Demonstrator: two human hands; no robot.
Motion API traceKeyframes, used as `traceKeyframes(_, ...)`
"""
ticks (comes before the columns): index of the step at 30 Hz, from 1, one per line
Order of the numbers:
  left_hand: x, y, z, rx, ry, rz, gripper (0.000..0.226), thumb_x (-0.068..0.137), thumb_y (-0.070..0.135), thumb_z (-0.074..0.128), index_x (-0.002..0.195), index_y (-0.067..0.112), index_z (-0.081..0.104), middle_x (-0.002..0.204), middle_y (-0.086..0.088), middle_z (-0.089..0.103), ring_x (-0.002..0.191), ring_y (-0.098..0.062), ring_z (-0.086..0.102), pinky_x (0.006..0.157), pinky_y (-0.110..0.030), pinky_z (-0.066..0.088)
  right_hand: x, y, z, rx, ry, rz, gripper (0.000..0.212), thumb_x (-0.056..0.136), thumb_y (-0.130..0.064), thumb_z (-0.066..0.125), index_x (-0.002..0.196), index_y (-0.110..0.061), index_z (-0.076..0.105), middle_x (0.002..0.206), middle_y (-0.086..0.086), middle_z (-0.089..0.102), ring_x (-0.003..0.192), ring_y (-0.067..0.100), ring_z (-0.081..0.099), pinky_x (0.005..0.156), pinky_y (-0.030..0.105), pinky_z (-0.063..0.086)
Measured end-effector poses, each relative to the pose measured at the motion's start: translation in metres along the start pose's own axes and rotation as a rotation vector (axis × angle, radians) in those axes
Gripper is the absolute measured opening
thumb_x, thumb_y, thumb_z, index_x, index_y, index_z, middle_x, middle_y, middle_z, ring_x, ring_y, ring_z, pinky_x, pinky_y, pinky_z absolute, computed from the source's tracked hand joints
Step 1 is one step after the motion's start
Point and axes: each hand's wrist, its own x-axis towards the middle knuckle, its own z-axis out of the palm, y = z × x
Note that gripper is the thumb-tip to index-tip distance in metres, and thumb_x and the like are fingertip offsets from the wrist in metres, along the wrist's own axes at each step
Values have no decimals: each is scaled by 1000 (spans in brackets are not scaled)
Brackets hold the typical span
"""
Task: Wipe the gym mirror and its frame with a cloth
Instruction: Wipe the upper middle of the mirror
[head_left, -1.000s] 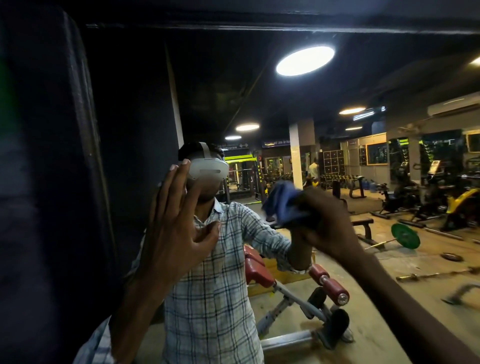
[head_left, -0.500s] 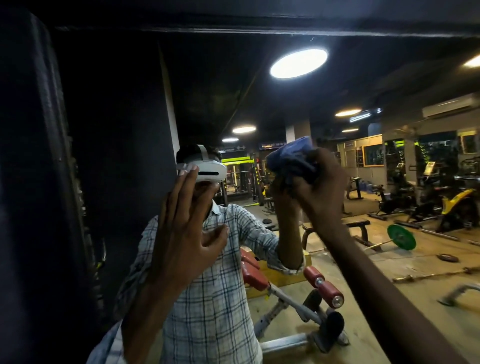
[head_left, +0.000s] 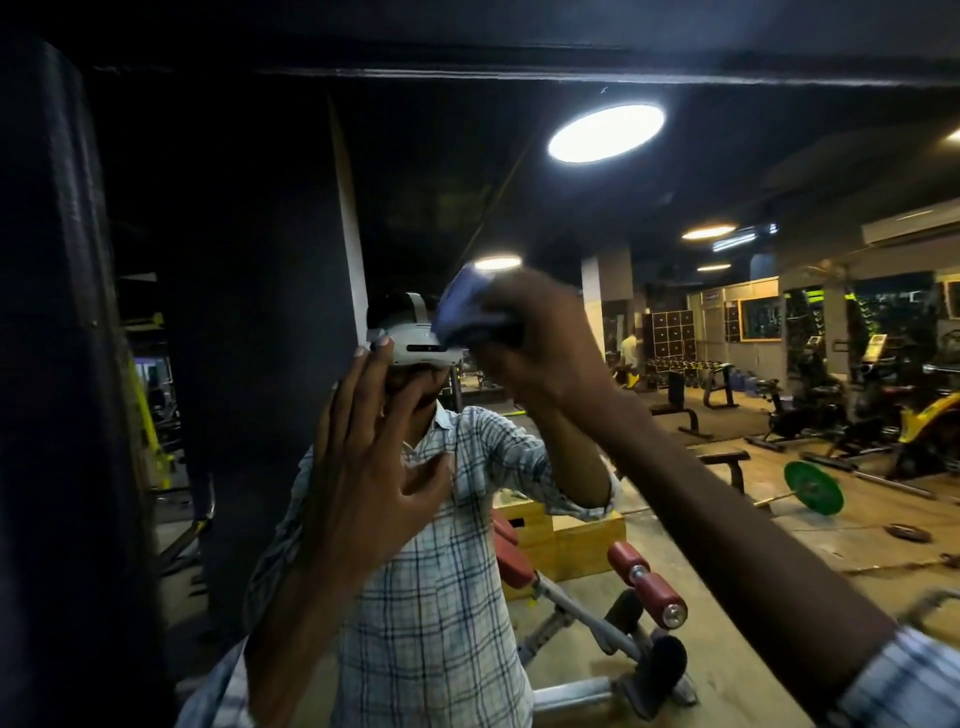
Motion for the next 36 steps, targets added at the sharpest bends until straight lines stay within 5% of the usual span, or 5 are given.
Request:
traceKeyframes(15, 13, 37, 14, -10, -24, 16, 79, 79, 34, 85, 149, 16, 53, 172, -6, 19, 160, -23, 11, 126, -30, 2, -40, 85, -70, -80, 317, 254, 27, 80, -26, 71, 103, -15, 64, 101, 3, 65, 90, 15, 61, 77, 41, 56)
traceKeyframes(20, 18, 52, 29, 4, -8, 8, 76, 80, 35, 82, 149, 18, 53, 171, -6, 20, 160, -25, 13, 127, -39, 10, -53, 74, -78, -80, -271, -72, 36, 80, -30, 75, 111, -16, 65, 111, 0, 63, 97, 11, 60, 84, 27, 54)
traceKeyframes(26, 16, 61, 39, -9, 14, 7, 73, 83, 33, 79, 149, 16, 52, 171, -7, 21, 160, -26, 13, 127, -38, 8, -43, 134, -113, -67, 377, 266, 27, 86, -18, 71, 110, -11, 62, 105, 5, 65, 95, 17, 63, 83, 41, 57)
traceKeyframes(32, 21, 74, 48, -23, 28, 0, 73, 83, 32, 78, 148, 13, 52, 171, -9, 20, 160, -27, 13, 128, -36, 6, -72, 102, -93, -100, -244, -77, 36, 81, -28, 77, 113, -20, 64, 110, -5, 62, 97, 10, 59, 85, 27, 53)
traceKeyframes(36, 21, 82, 53, -14, 11, 11, 73, 81, 29, 82, 146, 16, 54, 171, -8, 23, 159, -27, 15, 128, -40, 8, -88, 124, -106, -67, 239, 273, 31, 82, -15, 75, 109, -19, 62, 106, -5, 63, 95, 11, 63, 84, 39, 59)
